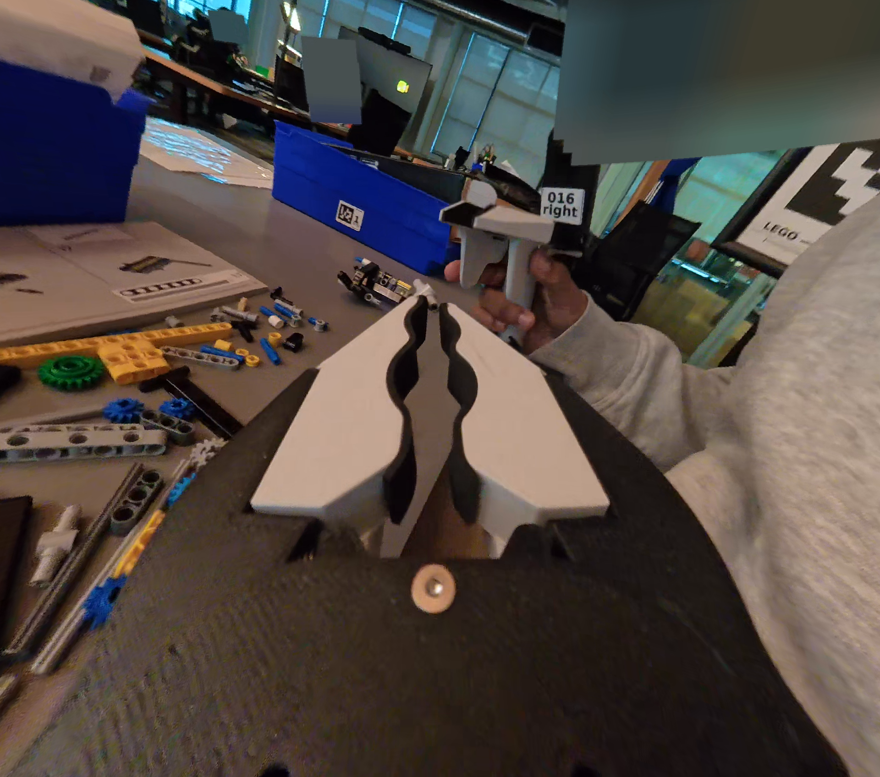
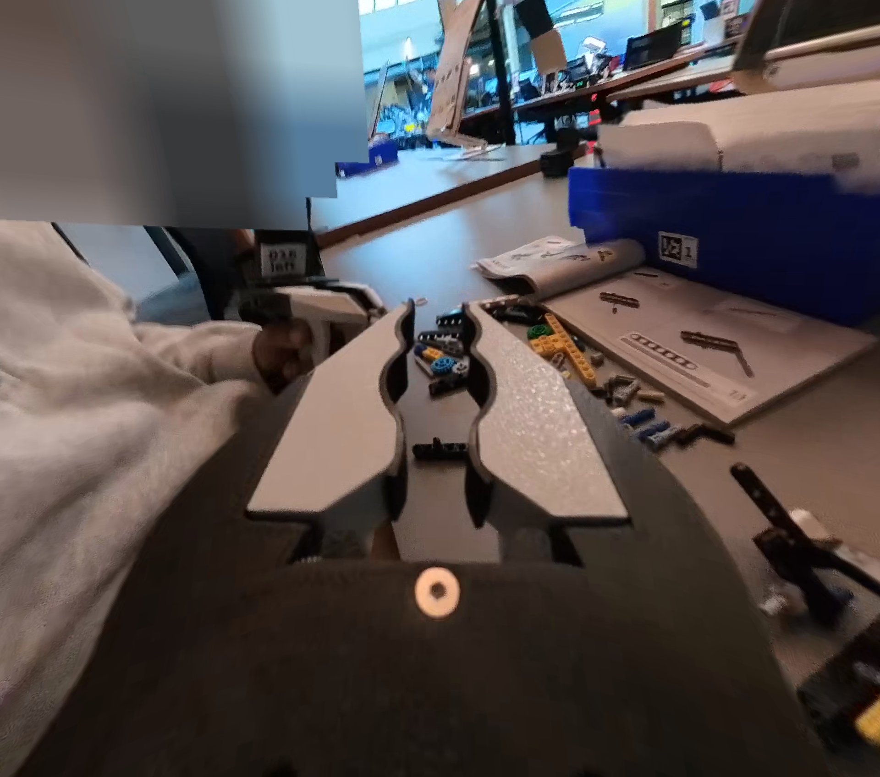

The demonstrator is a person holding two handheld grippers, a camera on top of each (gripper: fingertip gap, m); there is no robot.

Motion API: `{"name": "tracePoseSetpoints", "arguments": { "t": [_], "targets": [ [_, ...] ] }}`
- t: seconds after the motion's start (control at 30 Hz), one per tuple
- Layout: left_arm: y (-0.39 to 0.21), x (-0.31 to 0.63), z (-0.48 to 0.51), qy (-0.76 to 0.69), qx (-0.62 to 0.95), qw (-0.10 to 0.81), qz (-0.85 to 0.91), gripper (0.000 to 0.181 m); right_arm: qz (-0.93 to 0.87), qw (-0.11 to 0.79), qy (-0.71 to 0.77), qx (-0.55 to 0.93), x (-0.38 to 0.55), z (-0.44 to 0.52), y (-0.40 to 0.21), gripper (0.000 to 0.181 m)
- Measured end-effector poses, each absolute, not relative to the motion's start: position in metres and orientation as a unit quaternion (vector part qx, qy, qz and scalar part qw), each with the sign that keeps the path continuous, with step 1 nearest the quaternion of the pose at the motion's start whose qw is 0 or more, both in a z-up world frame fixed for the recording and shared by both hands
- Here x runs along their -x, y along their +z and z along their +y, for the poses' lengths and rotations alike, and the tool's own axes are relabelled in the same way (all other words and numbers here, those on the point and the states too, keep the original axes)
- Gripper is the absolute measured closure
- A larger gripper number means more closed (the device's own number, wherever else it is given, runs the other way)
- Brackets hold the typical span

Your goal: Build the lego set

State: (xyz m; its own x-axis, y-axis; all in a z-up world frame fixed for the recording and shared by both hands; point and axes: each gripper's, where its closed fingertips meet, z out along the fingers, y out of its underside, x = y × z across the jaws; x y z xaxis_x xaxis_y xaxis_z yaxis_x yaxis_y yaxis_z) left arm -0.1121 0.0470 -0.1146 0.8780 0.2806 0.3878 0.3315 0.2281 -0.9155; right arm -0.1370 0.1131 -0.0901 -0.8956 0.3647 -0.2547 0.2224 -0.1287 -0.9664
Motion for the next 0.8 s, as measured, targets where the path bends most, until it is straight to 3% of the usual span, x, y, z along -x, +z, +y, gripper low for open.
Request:
{"name": "tracePoseSetpoints", "arguments": {
  "t": [0.37, 0.63, 0.8],
  "targets": [
    [-0.125, 0.109, 0.053, -0.135, 0.613, 0.727, -0.278, 0.179, -0.765, 0.296, 0.572, 0.021, 0.113, 0.064, -0.122, 0.162],
    [-0.129, 0.099, 0.061, -0.151, 0.630, 0.716, -0.261, 0.179, -0.787, 0.310, 0.533, -0.011, 0.108, 0.058, -0.137, 0.162],
    [-0.131, 0.099, 0.062, -0.155, 0.630, 0.715, -0.260, 0.179, -0.791, 0.307, 0.528, -0.019, 0.105, 0.057, -0.138, 0.172]
  ]
}}
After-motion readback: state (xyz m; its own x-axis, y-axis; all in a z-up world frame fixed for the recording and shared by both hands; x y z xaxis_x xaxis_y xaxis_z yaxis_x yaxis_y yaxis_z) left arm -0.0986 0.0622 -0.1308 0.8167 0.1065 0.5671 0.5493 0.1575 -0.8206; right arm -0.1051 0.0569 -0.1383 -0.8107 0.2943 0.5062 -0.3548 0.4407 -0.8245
